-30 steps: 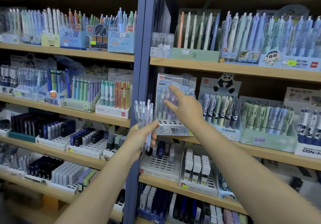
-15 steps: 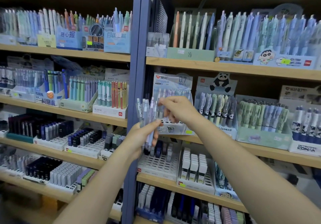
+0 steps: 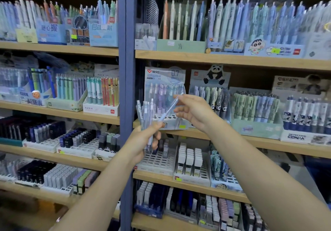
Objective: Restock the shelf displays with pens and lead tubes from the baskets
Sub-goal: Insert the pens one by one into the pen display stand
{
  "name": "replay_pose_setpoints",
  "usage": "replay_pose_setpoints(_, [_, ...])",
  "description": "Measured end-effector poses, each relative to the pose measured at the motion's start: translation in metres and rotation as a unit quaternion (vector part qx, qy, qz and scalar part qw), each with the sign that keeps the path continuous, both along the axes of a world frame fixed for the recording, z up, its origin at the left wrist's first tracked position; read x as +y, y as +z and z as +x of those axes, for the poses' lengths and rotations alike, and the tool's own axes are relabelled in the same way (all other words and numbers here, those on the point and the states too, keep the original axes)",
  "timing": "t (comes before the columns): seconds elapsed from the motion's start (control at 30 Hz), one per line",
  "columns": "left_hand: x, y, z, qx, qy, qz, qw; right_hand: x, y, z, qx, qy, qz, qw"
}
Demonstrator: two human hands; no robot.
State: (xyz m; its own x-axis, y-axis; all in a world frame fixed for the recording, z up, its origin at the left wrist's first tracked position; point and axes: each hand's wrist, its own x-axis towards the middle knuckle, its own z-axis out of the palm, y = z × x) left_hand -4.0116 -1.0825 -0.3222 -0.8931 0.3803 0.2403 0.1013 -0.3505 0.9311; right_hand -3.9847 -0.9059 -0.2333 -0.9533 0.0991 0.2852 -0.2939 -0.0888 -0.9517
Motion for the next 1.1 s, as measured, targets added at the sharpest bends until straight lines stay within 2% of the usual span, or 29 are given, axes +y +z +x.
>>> replay_pose_setpoints(0.13, [0.007,-0.002,0.0,-0.011,0.057,-0.036,0.998,-0.001,-0.005,-0.001,0.018,-0.039,0.052,0.998])
replay_pose_setpoints(0.23, [0.008,-0.003,0.001,-0.024,0.074,-0.039,0.996,0.003,-0.002,0.0,0.022,-0.08,0.055,0.995])
replay_pose_setpoints(0.43, [0.006,0.004,0.004,-0.019,0.028,-0.094,0.995,0.026,0.009,-0.002,0.08,-0.192,0.047,0.977])
replay_pose_setpoints(0.57, [0.008,0.008,0.007,-0.045,-0.02,-0.081,0.996,0.031,0.011,-0.008,0.105,-0.226,0.081,0.965])
replay_pose_setpoints(0.83, [0.01,0.003,0.008,-0.038,-0.021,-0.03,0.999,0.033,0.008,-0.016,0.132,-0.276,0.206,0.93])
replay_pose_setpoints(1.1, [0.018,0.005,0.01,-0.02,-0.013,-0.025,0.999,0.035,0.005,-0.03,0.093,-0.262,0.267,0.923])
